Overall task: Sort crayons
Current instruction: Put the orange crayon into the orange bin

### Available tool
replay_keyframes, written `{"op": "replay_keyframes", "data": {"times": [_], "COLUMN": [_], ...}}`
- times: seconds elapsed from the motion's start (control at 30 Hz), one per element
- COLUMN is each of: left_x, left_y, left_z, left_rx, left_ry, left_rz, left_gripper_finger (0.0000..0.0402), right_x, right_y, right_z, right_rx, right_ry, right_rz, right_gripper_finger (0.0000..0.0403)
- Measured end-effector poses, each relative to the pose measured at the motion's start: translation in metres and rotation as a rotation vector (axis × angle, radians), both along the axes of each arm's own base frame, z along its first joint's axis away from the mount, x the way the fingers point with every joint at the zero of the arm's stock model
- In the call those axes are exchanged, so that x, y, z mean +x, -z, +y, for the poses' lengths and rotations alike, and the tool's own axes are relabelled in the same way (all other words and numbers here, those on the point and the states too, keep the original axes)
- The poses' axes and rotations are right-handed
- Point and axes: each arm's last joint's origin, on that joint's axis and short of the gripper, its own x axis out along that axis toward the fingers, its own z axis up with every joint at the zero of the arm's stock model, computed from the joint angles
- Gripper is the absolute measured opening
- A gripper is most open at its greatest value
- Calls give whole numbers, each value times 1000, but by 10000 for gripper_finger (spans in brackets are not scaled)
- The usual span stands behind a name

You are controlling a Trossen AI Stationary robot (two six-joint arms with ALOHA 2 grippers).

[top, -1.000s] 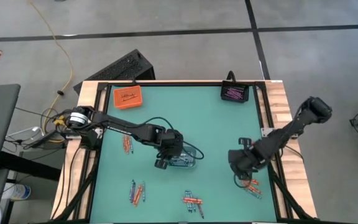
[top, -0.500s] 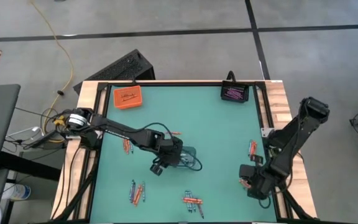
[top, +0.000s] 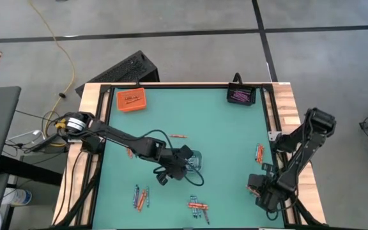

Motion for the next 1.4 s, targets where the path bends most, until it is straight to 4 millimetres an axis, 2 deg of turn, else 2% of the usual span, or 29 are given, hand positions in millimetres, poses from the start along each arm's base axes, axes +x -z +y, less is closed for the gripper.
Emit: {"op": "replay_keyframes", "data": {"times": [0.33,0.67,0.97,1.07,1.4], "left_x": [1,1,1,1,-9], "left_y": [-2,-2,-2,-3,-25], "left_z": [0,0,0,2,6], "left_rx": [-12,-14,6,39,58], "left_ry": [-3,-3,-22,-52,-105], "left_rz": [-15,-22,-27,-33,-74], "left_gripper_finger": [110,110,110,110,110], "right_x": [-1,-1,-1,-1,2], "right_y": [10,10,10,10,9], "right_z": [-1,-1,-1,-1,-6], "right_rx": [-62,-69,-72,-73,-91], "right_ry": [1,0,-2,-1,15], "right_rz": [58,62,53,50,63], "right_gripper_finger": [67,64,10,5,1]}}
